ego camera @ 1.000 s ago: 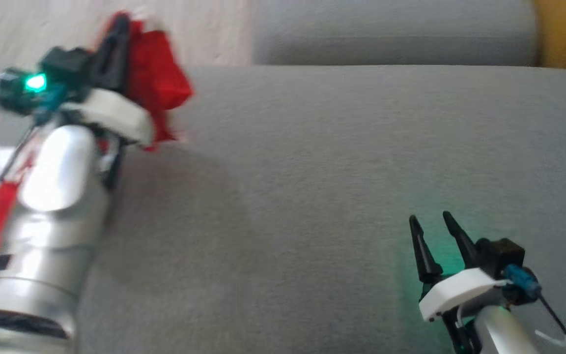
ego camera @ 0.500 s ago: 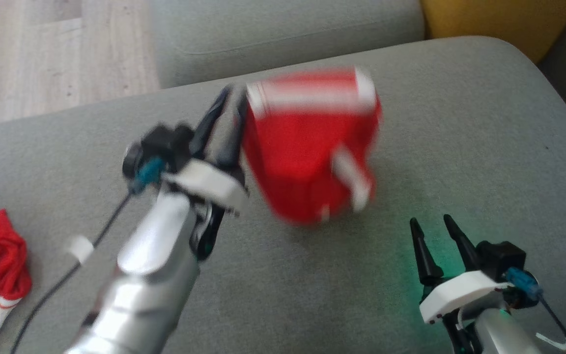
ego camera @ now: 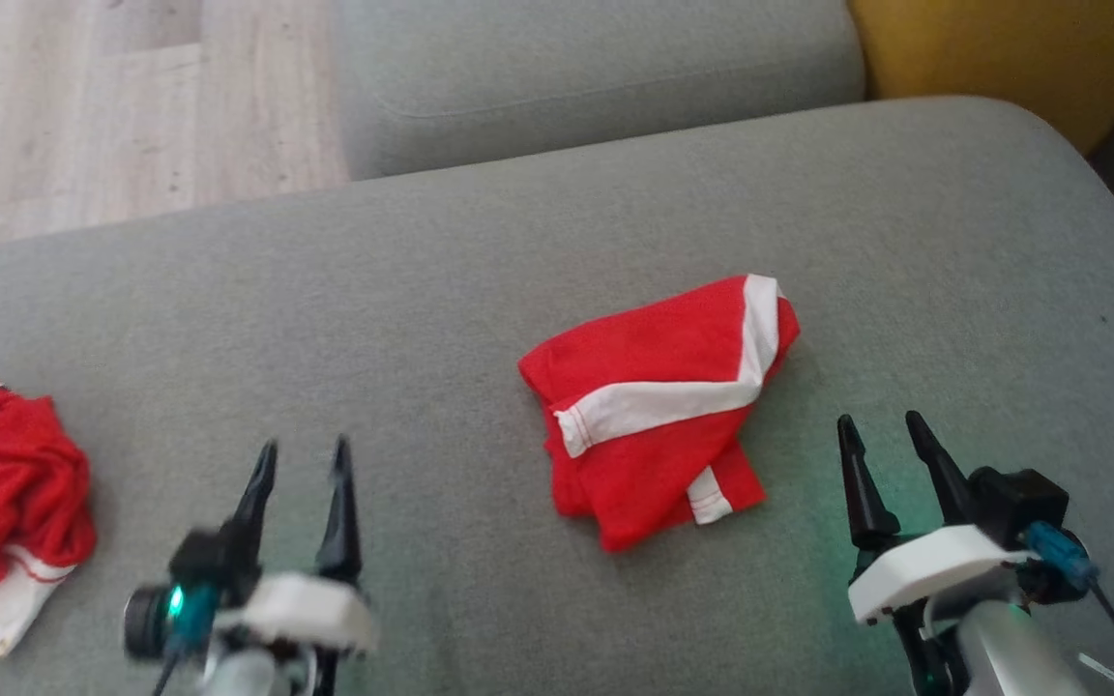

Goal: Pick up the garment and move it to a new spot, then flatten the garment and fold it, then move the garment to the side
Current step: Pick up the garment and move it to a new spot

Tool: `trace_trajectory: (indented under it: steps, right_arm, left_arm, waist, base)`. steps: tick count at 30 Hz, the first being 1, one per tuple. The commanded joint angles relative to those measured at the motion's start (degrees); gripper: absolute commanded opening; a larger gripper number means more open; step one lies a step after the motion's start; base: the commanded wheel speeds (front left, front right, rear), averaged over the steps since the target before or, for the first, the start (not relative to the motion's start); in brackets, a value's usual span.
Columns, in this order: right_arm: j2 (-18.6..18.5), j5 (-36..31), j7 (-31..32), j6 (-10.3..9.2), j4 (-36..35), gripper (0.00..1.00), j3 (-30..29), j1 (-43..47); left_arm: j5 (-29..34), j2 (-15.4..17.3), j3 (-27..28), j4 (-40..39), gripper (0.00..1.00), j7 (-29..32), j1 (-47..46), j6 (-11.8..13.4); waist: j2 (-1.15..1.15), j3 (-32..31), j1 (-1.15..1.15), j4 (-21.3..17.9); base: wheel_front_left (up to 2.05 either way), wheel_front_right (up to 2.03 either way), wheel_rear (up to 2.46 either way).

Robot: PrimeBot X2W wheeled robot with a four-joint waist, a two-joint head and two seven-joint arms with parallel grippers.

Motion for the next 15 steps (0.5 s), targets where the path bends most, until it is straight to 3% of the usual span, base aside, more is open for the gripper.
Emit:
trace_trajectory:
  steps: [1, 8, 15]
  right_arm:
    - [0.0, -0.5, -0.4, -0.04, -2.0, 1.00, 0.8, -0.1]
    - [0.4, -1.1, -0.4, -0.04, -2.4, 1.00, 0.2, 1.9]
    - [0.2, -1.1, -0.4, -0.04, -2.2, 1.00, 0.1, 2.5]
  left_arm:
    - [1.7, 0.6, 3.3, -3.8, 1.00, -0.7, -0.6, 0.5]
    - [5.7, -1.5, 9.4, -11.3, 1.00, -0.7, 10.5, -0.7]
    - [7.3, -2.4, 10.2, -12.4, 1.00, -0.7, 12.4, -2.7]
  waist:
    - [0.00, -0.8, 0.00, 0.8]
    - [0.00, -2.0, 0.00, 1.7]
    - [0.00, -1.8, 0.00, 1.9]
  base:
    - [0.00, 0.00, 0.00]
    - [0.00, 0.00, 0.00]
    - [0.00, 0.00, 0.00]
